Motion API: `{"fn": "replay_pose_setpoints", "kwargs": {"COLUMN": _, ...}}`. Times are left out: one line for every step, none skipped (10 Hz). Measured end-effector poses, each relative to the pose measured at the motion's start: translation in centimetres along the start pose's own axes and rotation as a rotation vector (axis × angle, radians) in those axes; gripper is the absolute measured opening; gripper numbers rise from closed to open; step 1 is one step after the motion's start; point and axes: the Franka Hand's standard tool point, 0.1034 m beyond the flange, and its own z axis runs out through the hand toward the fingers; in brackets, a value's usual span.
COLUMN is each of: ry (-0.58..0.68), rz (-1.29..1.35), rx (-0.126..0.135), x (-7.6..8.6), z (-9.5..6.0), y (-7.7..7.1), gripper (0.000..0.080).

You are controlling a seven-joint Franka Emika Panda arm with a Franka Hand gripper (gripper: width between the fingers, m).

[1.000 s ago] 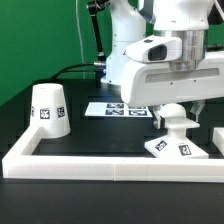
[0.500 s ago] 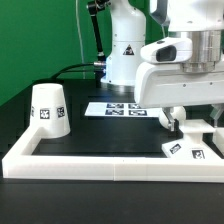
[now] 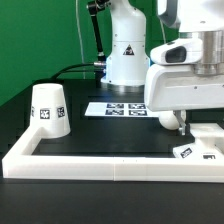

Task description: Assemble lamp

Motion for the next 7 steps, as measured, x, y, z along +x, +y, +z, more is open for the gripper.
{"fn": "replay_pose_setpoints", "kwargs": {"ry": 0.003, "rz": 0.014, "rx": -0.005, "x": 0.18, "z": 0.0, "y": -0.07, "gripper": 0.0537}}
{"fn": "replay_pose_setpoints", "kwargs": {"ry": 0.004, "rz": 0.012, "rx": -0.007, "x": 0.2, "z": -0.02, "y": -0.07, "gripper": 0.0537}}
{"fn": "replay_pose_setpoints", "kwargs": {"ry": 0.004, "rz": 0.006, "rx": -0.007, "x": 0.21, "z": -0.05, "y": 0.0, "gripper": 0.0537}}
{"fn": "replay_pose_setpoints", "kwargs": {"ry": 0.004, "rz": -0.035, "rx": -0.009, "x": 0.17, "z": -0.21, "y": 0.2, "gripper": 0.0615}}
{"fn": "replay_pose_setpoints", "kwargs": {"ry": 0.005, "rz": -0.065, "rx": -0.01, "x": 0.07, "z": -0.47, "y": 0.5, "gripper": 0.0675}}
{"fn": "replay_pose_setpoints", "kwargs": {"ry": 0.004, "rz": -0.068, "rx": -0.01, "x": -0.15, "z": -0.66, "y": 0.58, "gripper": 0.0675}}
{"fn": "replay_pose_setpoints", "kwargs": {"ry": 0.001, "rz": -0.07, "rx": -0.01, "x": -0.55, "z": -0.86, "y": 0.54, "gripper": 0.0695}}
